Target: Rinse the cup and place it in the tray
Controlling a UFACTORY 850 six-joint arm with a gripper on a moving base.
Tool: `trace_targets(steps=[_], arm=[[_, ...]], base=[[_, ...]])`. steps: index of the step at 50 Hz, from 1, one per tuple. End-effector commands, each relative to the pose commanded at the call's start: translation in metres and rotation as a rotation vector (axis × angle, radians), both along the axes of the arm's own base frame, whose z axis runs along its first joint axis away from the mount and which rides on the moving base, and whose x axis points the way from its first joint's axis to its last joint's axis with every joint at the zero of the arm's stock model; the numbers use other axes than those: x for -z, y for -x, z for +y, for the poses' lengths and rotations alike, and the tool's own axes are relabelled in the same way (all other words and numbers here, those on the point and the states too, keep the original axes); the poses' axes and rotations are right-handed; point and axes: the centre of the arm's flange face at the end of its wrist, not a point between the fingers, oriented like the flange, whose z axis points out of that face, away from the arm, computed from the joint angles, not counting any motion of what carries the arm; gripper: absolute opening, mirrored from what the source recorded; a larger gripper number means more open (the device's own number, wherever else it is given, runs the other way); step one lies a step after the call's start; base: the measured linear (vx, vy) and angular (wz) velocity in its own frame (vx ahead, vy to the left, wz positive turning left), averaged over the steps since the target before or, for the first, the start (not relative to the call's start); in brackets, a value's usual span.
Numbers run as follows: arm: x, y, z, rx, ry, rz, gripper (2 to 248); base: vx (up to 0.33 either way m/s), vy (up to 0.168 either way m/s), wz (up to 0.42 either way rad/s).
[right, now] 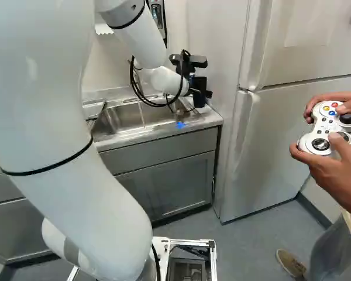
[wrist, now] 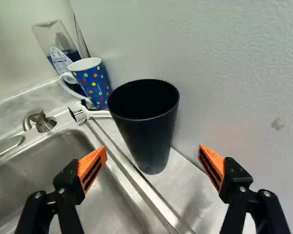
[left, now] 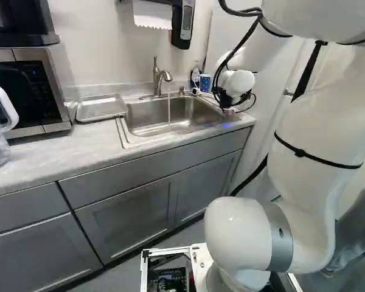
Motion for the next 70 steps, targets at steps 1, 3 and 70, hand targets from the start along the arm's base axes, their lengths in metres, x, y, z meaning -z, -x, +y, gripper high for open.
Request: trace_targets(steps=[1, 3, 70], arm=[[0.0, -0.001, 0.0, 0.001, 0.0, -0.003, 247], [-0.001, -0.002, 0.0, 0.004, 0.001, -0.009, 247], [-0.001, -0.028, 0.009, -0.015, 0.002, -0.026, 247]], base=[[0.0, 0.0, 0.0], [0.0, 0.0, 0.0], [0.0, 0.0, 0.0]])
